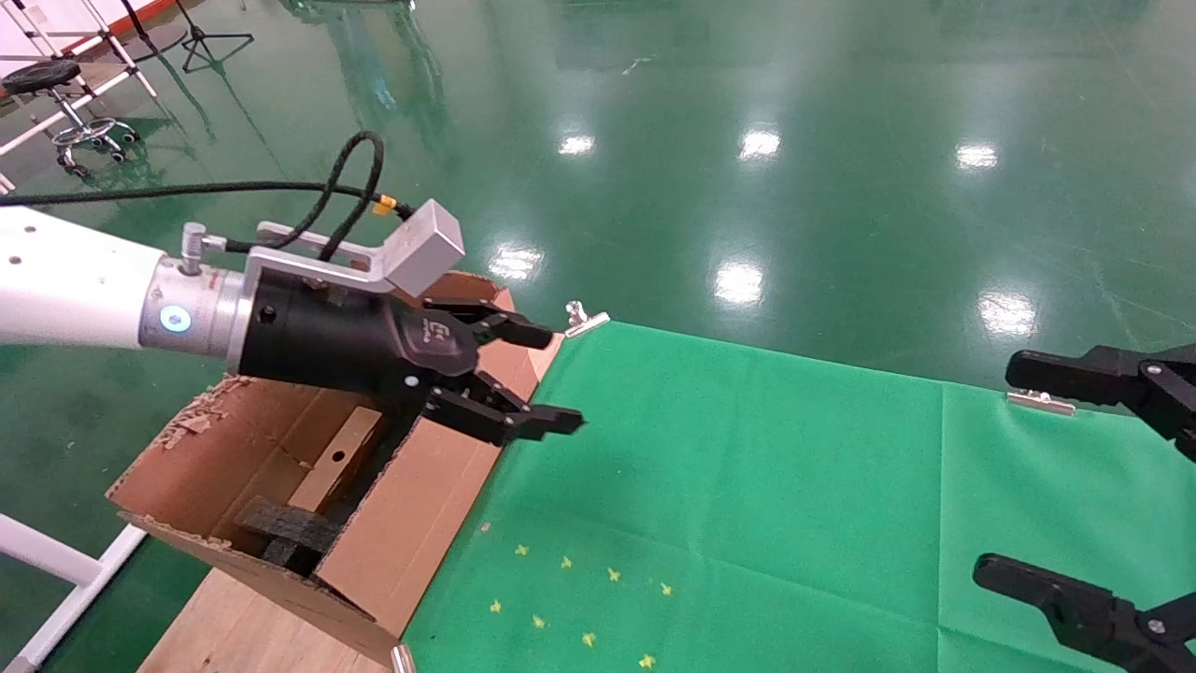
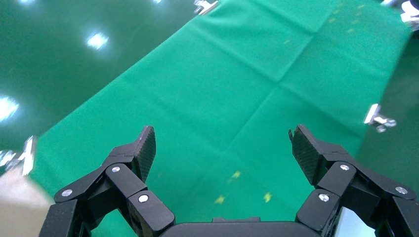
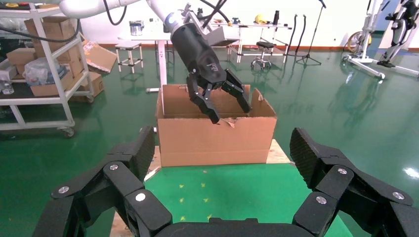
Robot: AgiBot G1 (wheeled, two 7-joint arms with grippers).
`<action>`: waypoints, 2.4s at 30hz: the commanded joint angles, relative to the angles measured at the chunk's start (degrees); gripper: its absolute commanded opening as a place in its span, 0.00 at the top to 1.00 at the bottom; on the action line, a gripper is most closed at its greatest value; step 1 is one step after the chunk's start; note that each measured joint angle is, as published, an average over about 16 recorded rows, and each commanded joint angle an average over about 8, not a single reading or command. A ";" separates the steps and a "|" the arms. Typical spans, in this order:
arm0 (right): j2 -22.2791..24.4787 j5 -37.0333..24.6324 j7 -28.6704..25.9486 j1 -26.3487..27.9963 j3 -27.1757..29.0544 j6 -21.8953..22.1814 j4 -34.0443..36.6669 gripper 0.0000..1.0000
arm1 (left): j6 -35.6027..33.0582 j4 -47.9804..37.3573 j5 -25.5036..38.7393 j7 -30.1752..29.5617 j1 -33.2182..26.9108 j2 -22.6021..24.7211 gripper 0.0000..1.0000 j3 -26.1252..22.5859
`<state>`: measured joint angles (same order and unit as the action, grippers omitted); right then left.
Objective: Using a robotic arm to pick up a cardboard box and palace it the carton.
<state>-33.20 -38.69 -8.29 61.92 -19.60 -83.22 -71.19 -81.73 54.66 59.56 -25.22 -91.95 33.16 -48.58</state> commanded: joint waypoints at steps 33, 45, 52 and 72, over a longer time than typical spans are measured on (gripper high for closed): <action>0.00 0.01 0.00 -0.01 0.00 0.01 0.01 0.00 | -4.02 19.22 -17.96 14.58 30.86 1.88 0.00 33.07; 0.01 0.02 0.01 -0.01 0.00 0.02 0.02 0.00 | -4.17 19.56 -18.44 14.75 31.44 1.94 0.00 33.66; 0.01 0.02 0.01 -0.02 0.00 0.01 0.02 0.00 | -4.07 19.23 -18.08 14.59 30.92 1.92 0.00 33.11; 0.01 0.02 0.01 -0.01 0.00 0.01 0.02 0.00 | -3.94 18.89 -17.70 14.44 30.37 1.85 0.00 32.52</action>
<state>-33.20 -38.67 -8.29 61.90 -19.60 -83.20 -71.17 -85.68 73.55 41.85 -10.78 -61.58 35.01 -16.05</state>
